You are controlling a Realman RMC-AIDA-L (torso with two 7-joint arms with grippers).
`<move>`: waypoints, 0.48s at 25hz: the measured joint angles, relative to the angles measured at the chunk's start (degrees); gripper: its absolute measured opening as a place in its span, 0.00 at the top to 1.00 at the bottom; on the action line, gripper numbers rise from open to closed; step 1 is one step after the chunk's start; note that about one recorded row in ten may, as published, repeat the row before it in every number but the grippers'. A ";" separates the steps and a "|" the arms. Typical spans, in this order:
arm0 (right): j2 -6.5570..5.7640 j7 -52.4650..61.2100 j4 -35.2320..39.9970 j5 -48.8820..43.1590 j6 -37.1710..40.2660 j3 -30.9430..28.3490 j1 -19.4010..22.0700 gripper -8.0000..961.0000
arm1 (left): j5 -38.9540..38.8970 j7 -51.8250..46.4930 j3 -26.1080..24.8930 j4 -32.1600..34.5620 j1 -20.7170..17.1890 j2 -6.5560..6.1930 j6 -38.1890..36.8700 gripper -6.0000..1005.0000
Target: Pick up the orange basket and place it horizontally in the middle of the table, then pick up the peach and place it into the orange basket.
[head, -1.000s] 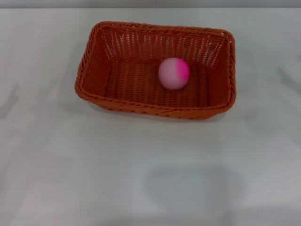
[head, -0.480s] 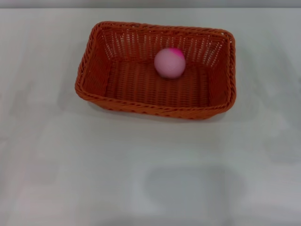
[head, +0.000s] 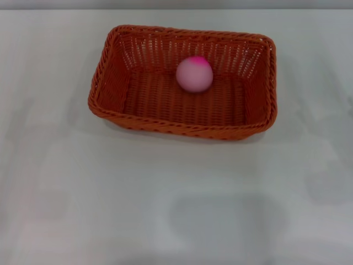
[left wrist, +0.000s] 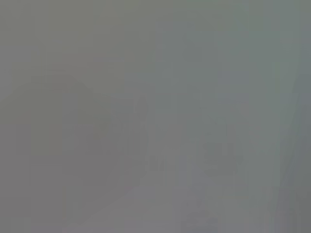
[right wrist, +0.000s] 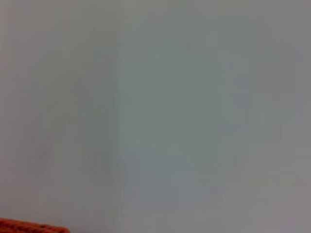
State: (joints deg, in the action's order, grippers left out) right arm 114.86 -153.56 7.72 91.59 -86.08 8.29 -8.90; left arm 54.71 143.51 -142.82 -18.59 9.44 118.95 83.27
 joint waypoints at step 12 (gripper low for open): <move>0.01 -0.85 -1.54 -0.01 -2.09 -3.24 -0.49 0.09 | -2.53 0.32 0.00 1.20 1.10 -0.01 -0.52 0.14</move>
State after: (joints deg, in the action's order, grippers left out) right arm 114.87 -154.41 6.19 91.58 -88.16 5.04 -9.39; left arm 52.18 143.84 -142.82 -17.40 10.54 118.94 82.75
